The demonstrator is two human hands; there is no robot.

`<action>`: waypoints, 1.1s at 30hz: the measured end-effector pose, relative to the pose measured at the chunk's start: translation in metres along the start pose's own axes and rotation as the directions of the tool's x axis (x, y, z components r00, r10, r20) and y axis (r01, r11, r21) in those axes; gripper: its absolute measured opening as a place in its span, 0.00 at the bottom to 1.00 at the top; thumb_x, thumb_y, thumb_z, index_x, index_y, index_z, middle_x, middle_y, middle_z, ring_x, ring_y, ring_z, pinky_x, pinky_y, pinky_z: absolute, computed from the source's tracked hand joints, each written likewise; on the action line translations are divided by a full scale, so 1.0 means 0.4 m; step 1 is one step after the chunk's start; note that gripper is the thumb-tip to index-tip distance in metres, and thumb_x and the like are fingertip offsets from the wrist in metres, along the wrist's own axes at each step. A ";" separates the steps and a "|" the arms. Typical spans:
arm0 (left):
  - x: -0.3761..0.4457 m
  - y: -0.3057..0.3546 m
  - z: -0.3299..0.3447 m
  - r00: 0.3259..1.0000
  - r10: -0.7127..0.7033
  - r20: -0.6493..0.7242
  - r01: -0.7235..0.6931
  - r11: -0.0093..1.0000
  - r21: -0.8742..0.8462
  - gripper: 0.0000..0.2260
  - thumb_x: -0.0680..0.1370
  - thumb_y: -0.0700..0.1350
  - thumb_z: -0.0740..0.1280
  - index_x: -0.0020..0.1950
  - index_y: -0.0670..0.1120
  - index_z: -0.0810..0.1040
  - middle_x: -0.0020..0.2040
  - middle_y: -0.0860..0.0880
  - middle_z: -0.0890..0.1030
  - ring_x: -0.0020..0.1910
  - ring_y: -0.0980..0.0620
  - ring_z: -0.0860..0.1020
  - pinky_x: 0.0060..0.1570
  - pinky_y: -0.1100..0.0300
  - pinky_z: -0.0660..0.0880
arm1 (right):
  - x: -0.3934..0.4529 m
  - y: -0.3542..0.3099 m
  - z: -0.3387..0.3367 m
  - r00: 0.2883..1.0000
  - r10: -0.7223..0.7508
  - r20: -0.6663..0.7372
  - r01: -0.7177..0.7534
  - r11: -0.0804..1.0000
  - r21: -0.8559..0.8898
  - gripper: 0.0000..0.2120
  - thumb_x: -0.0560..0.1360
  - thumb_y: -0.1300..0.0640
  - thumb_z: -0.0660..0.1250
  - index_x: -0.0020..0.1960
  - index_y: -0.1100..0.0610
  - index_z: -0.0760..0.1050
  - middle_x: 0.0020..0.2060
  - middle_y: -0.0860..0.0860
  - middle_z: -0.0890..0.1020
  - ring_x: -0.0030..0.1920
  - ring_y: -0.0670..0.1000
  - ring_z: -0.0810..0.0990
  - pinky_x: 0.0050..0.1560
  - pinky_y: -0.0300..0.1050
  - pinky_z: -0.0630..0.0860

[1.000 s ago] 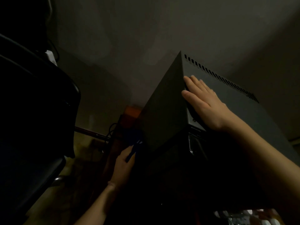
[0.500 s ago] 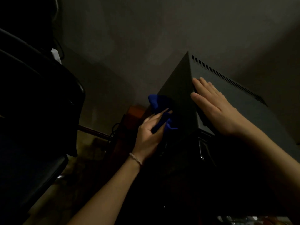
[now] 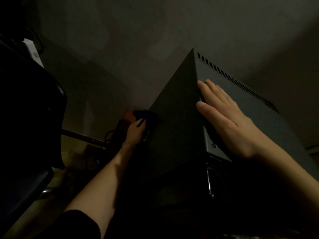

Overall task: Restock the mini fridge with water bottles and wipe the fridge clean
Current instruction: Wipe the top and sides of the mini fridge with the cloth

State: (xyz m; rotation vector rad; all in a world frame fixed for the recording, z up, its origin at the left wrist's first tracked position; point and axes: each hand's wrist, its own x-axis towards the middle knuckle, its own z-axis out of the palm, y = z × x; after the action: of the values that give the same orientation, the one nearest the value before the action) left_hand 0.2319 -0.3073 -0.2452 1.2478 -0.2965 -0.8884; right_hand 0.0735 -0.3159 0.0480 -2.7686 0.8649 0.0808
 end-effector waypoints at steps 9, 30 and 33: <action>-0.210 -0.204 -0.101 0.989 -0.136 -0.062 0.137 0.990 0.018 0.12 0.83 0.41 0.61 0.66 0.46 0.74 0.56 0.47 0.79 0.58 0.48 0.77 0.48 0.64 0.71 | -0.002 -0.002 0.002 1.000 -0.017 -0.007 0.017 1.000 -0.019 0.34 0.74 0.33 0.43 0.79 0.37 0.43 0.80 0.39 0.43 0.78 0.40 0.38 0.80 0.53 0.41; -0.520 0.097 0.027 0.908 0.418 0.035 -0.419 0.908 0.001 0.19 0.76 0.64 0.66 0.62 0.59 0.80 0.61 0.53 0.81 0.64 0.48 0.77 0.65 0.40 0.72 | -0.007 -0.002 0.007 0.999 -0.026 -0.020 0.025 0.996 -0.082 0.28 0.83 0.37 0.46 0.80 0.41 0.43 0.81 0.43 0.43 0.80 0.45 0.40 0.79 0.51 0.40; -0.507 0.169 0.054 0.838 0.543 0.054 -0.544 0.839 0.001 0.16 0.77 0.57 0.66 0.64 0.57 0.79 0.64 0.57 0.80 0.68 0.53 0.75 0.69 0.45 0.69 | -0.009 -0.004 0.006 0.999 -0.034 -0.023 0.032 0.997 -0.071 0.28 0.83 0.38 0.46 0.80 0.41 0.44 0.81 0.43 0.43 0.80 0.45 0.40 0.79 0.51 0.40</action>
State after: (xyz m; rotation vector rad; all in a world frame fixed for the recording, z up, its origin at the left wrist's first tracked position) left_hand 0.1161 -0.1731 -0.1239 1.0713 -0.6662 -0.4222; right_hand 0.0716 -0.3121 0.0464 -2.8543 0.8373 0.0730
